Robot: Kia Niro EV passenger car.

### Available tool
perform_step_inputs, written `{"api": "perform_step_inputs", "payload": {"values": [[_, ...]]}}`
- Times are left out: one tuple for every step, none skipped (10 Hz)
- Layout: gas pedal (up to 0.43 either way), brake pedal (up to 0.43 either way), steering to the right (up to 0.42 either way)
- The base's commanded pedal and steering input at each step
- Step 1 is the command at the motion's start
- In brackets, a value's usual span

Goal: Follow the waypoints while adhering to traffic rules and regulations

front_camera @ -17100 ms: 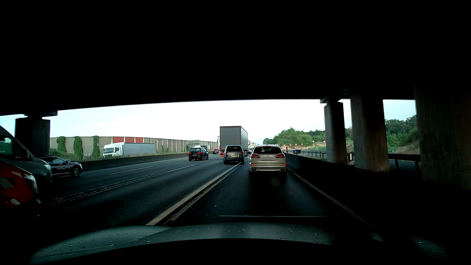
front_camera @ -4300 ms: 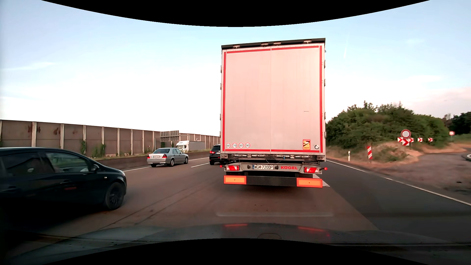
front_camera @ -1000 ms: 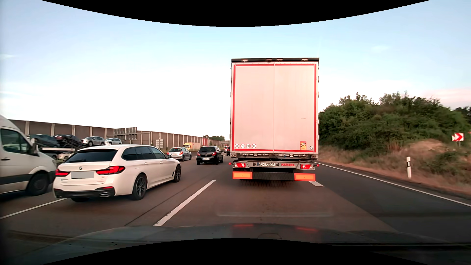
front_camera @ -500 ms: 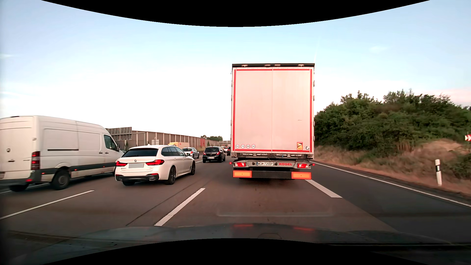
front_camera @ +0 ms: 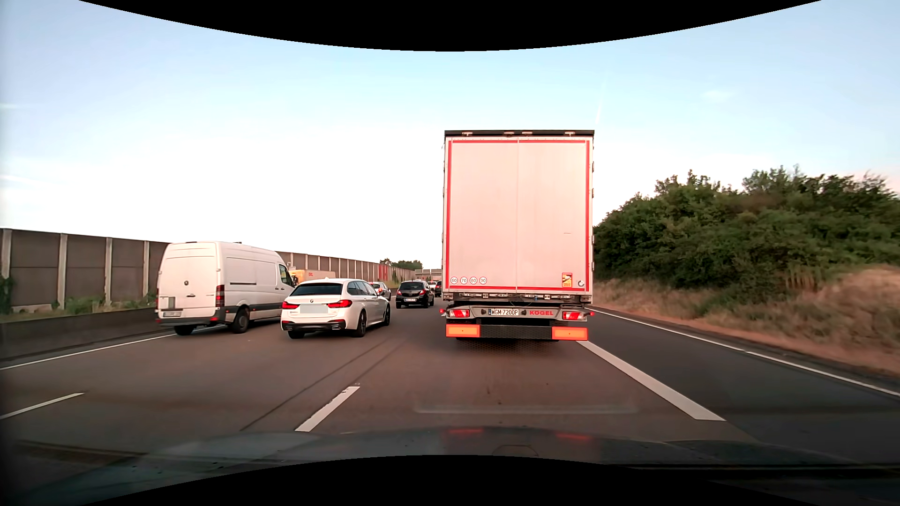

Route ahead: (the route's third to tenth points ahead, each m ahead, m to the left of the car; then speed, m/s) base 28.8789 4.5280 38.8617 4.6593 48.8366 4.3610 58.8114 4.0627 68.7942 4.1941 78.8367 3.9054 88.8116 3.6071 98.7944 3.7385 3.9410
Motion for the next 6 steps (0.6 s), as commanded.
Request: {"api": "perform_step_inputs", "payload": {"values": [[0.079, 0.0, 0.011], [0.079, 0.0, 0.011], [0.079, 0.0, 0.011], [0.079, 0.0, 0.011], [0.079, 0.0, 0.011], [0.079, 0.0, 0.011]]}}
